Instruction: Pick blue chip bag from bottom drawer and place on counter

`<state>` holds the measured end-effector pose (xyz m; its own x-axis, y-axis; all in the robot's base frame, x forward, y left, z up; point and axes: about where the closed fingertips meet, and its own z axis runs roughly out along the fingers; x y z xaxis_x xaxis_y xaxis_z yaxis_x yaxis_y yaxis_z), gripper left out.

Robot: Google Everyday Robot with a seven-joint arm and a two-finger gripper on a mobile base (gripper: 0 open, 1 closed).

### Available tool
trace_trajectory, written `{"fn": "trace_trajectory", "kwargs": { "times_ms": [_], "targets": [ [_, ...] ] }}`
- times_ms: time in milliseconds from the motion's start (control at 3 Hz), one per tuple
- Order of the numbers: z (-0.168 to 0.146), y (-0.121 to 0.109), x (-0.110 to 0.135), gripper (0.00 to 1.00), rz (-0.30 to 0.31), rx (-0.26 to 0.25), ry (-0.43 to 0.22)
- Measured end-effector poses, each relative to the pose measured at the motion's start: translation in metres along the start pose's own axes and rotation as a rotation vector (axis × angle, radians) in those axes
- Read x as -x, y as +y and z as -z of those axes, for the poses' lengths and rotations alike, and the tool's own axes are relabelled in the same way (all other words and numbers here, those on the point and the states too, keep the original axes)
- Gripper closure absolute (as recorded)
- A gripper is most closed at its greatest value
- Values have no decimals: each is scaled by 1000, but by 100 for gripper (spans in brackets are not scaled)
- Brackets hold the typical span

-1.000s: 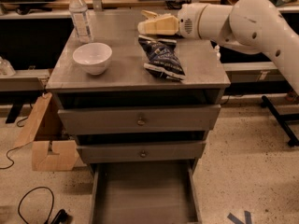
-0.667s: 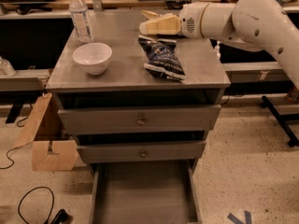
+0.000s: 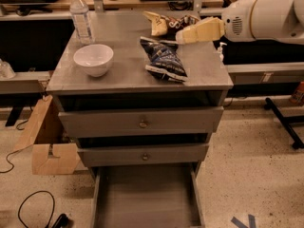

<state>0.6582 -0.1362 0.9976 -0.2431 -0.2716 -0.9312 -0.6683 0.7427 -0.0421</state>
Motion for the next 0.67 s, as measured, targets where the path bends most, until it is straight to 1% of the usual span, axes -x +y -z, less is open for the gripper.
{"fn": "trace_trajectory", "kwargs": {
  "times_ms": [333, 667],
  "targets": [
    [59, 17, -31, 0, 13, -89, 168],
    [113, 53, -49, 0, 14, -165, 323]
  ]
}}
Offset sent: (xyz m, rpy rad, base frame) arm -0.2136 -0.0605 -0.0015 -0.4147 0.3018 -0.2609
